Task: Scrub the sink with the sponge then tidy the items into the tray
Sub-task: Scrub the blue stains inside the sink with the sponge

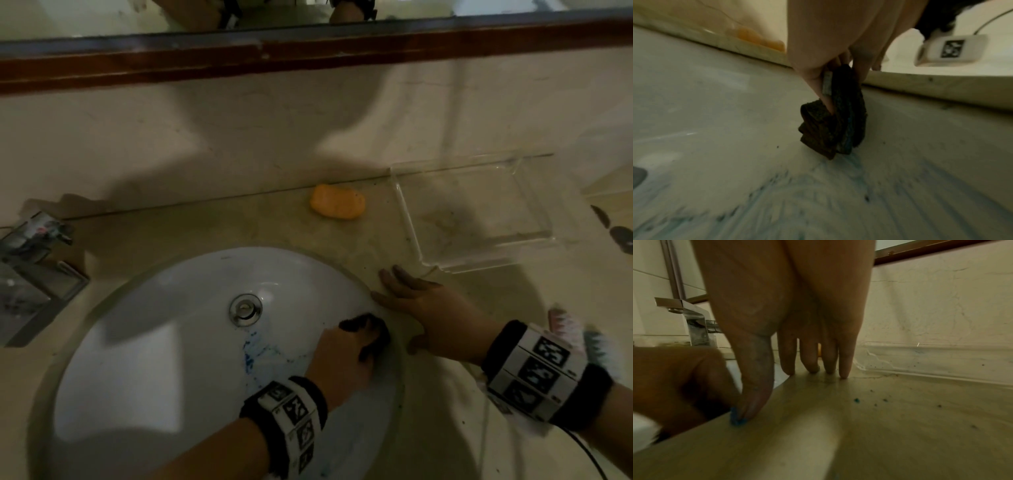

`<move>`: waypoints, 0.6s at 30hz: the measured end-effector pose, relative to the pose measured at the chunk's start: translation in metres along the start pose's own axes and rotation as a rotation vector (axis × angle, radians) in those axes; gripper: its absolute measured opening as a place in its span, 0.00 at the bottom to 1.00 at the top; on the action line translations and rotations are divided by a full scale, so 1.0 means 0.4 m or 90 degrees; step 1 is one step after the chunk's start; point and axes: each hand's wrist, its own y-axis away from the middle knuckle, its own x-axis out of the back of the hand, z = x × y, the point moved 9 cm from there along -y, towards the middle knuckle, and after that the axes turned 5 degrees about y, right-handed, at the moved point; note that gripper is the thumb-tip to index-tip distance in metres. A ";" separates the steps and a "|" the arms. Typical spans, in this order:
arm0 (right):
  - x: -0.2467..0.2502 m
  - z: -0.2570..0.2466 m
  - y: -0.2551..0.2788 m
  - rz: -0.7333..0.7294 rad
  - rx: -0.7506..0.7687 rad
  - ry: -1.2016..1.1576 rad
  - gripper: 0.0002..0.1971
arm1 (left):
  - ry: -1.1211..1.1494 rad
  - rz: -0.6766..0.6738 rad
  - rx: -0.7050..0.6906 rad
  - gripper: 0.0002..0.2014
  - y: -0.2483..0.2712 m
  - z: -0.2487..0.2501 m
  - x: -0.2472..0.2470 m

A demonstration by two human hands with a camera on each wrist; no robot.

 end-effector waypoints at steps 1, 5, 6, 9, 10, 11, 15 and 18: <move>0.000 -0.001 0.000 -0.004 -0.001 -0.001 0.48 | -0.028 -0.049 -0.025 0.17 0.021 -0.005 -0.028; 0.006 -0.005 0.003 -0.002 -0.008 -0.012 0.47 | -0.092 -0.380 0.081 0.19 0.123 -0.110 -0.151; 0.007 -0.006 0.005 -0.004 -0.012 -0.012 0.47 | -0.109 -0.437 0.096 0.21 0.137 -0.116 -0.149; 0.009 -0.009 0.008 -0.005 -0.016 -0.013 0.47 | -0.095 -0.389 0.082 0.20 0.094 -0.102 -0.076; 0.011 -0.009 0.008 0.001 -0.016 -0.014 0.47 | -0.087 -0.312 0.073 0.20 0.060 -0.095 -0.031; 0.011 -0.009 0.008 0.006 -0.018 -0.014 0.47 | -0.090 -0.223 0.075 0.20 0.026 -0.093 0.014; 0.007 -0.007 0.007 0.008 -0.019 -0.007 0.48 | -0.130 -0.080 0.113 0.21 -0.068 -0.122 0.063; 0.006 -0.004 0.004 0.007 -0.017 -0.009 0.48 | -0.157 -0.161 0.105 0.20 -0.078 -0.145 0.005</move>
